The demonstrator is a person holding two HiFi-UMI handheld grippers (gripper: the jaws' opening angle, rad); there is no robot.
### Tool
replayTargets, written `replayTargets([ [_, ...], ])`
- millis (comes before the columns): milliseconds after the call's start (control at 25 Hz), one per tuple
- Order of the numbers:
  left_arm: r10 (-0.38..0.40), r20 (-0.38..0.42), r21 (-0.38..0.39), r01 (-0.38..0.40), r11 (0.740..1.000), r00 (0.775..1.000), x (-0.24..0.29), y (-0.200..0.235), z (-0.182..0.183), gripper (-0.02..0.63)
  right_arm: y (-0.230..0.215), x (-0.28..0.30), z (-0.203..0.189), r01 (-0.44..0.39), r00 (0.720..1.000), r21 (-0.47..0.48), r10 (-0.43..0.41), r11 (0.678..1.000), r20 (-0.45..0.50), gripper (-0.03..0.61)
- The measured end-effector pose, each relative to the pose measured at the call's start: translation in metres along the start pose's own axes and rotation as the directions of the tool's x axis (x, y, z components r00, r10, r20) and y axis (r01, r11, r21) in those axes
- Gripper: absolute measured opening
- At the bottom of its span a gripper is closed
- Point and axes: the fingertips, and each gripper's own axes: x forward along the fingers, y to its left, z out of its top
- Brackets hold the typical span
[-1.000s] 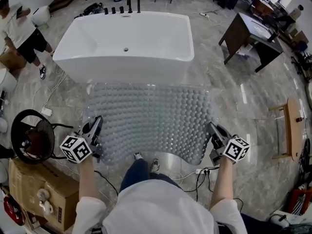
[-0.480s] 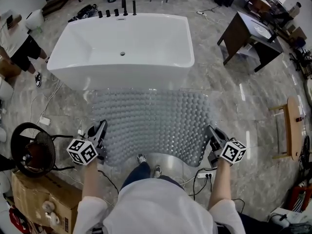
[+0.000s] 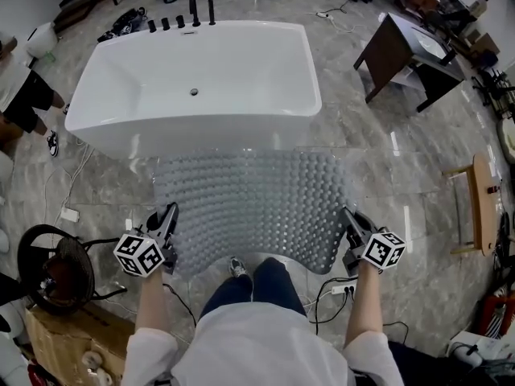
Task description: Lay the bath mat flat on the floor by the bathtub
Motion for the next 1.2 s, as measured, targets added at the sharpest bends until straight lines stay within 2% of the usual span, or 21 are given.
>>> replayTargets([
  [200,0.004,-0.020,0.005,-0.004,1.000,1.000,0.028,0.015,-0.004,0.041,-0.021,0.026,0.004,0.031,0.999,-0.007,-0.031,0.999,-0.012,0.040],
  [400,0.041,-0.050,0.063,-0.038,0.997,0.998,0.065,0.029,-0.011,0.041,-0.051,0.057,0.008,0.049,0.998,-0.012,-0.049,0.999,-0.031,0.041],
  [680,0.082,-0.077,0.043,-0.079,0.996,0.994,0.134,0.057,-0.026,0.041,-0.096,0.113,0.008,0.059,0.995,-0.025,-0.061,0.998,-0.078,0.040],
  [960,0.113,-0.118,0.027,-0.110,0.994,0.987,0.195,0.092,-0.059,0.041,-0.143,0.169,-0.004,0.086,0.990,-0.034,-0.089,0.996,-0.113,0.040],
  [1200,0.121,-0.139,-0.015,-0.124,0.992,0.983,0.238,0.127,-0.092,0.041,-0.191,0.209,-0.028,0.138,0.984,0.032,-0.133,0.990,-0.122,0.040],
])
